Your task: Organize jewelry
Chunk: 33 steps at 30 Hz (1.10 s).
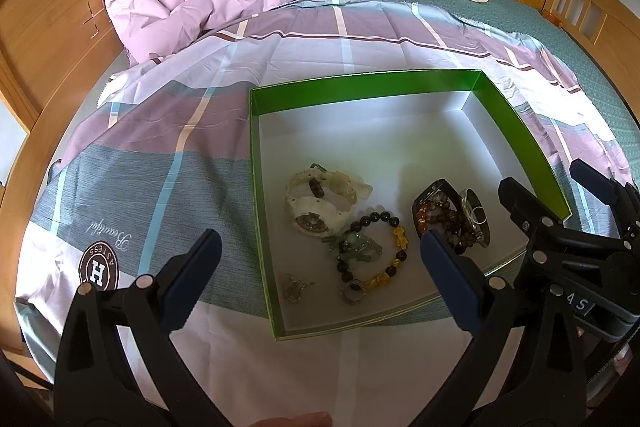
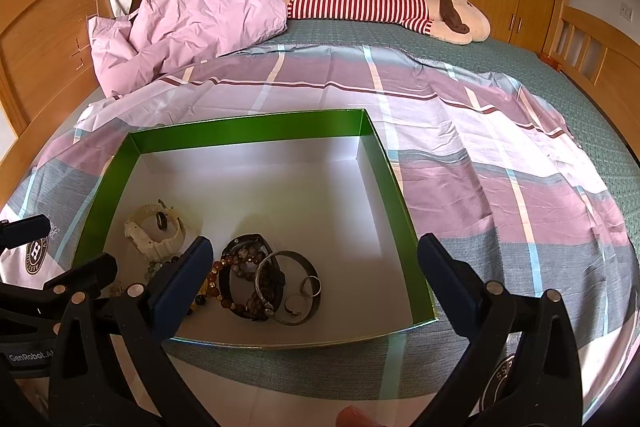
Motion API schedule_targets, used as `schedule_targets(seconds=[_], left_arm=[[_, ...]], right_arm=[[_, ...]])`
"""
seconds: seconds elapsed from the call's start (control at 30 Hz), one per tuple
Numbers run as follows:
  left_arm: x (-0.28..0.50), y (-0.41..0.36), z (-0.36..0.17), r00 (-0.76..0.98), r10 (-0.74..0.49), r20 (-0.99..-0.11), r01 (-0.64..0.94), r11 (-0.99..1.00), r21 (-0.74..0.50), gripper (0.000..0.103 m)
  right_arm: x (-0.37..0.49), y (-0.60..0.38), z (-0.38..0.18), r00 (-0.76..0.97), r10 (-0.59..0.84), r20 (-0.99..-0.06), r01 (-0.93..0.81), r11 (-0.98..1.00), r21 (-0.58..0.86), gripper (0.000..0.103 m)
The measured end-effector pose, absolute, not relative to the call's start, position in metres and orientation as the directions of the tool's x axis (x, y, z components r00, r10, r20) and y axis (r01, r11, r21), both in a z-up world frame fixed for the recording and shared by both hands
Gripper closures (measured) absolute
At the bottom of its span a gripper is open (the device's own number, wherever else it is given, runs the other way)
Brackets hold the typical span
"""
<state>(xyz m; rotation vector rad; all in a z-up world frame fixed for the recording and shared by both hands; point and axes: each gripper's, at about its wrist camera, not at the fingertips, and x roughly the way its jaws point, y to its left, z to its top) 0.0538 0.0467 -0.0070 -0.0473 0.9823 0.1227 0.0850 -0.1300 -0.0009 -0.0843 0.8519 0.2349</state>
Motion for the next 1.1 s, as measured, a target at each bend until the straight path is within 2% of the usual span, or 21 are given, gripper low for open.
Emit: schedule_targets(seconds=[1.1], left_arm=[[0.0533, 0.0501, -0.0096, 0.539, 0.073, -0.839, -0.122, 0.993, 0.008, 0.004]], right_arm=[[0.0849, -0.1300, -0.0016, 0.634, 0.172, -0.754, -0.239, 0.971, 0.020, 0.003]])
